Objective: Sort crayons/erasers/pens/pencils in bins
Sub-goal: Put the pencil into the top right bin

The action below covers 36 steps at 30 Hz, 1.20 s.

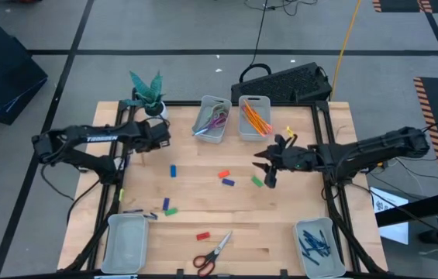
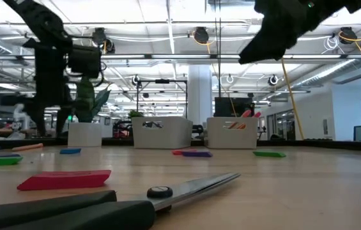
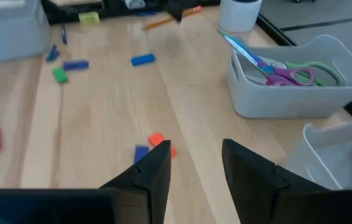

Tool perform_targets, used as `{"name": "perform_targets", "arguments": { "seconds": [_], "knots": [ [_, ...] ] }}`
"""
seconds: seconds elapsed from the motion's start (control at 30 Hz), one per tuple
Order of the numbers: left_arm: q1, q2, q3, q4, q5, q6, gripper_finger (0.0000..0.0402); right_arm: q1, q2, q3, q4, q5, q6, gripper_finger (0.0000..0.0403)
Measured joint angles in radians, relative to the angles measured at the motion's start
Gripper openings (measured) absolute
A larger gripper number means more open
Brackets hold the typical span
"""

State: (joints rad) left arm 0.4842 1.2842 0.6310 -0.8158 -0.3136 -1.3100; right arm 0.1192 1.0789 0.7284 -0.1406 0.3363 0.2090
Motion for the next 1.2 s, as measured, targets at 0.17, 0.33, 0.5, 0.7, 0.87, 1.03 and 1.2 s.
{"name": "perform_targets", "arguments": {
  "seconds": [0.17,0.33,0.5,0.7,0.87,1.03,1.2],
  "knots": [
    [0.026,0.0,0.061,-0.136,-0.087,-0.019,0.0145,0.005,-0.004,-0.044,0.0,-0.001,-0.022,0.0135],
    [0.075,0.0,0.004,-0.125,-0.094,-0.022,0.0145,0.027,-0.003,-0.109,0.072,-0.001,-0.035,0.0134],
    [0.118,0.0,-0.086,-0.04,-0.096,-0.017,0.0145,0.045,-0.004,-0.14,0.124,-0.001,-0.009,0.0134],
    [0.163,-0.002,-0.163,0.085,-0.099,0.039,0.0145,0.087,-0.004,-0.14,0.13,0.0,0.056,0.0134],
    [0.182,-0.005,-0.204,0.16,-0.088,0.087,0.014,0.125,-0.004,-0.14,0.154,0.001,0.086,0.0134],
    [0.183,-0.004,-0.205,0.176,-0.075,0.103,0.0075,0.154,0.002,-0.157,0.19,0.105,-0.01,0.0134],
    [0.173,-0.004,-0.206,0.195,-0.075,0.116,0.0015,0.154,0.006,-0.274,0.376,0.16,-0.021,0.0134]
  ]
}}
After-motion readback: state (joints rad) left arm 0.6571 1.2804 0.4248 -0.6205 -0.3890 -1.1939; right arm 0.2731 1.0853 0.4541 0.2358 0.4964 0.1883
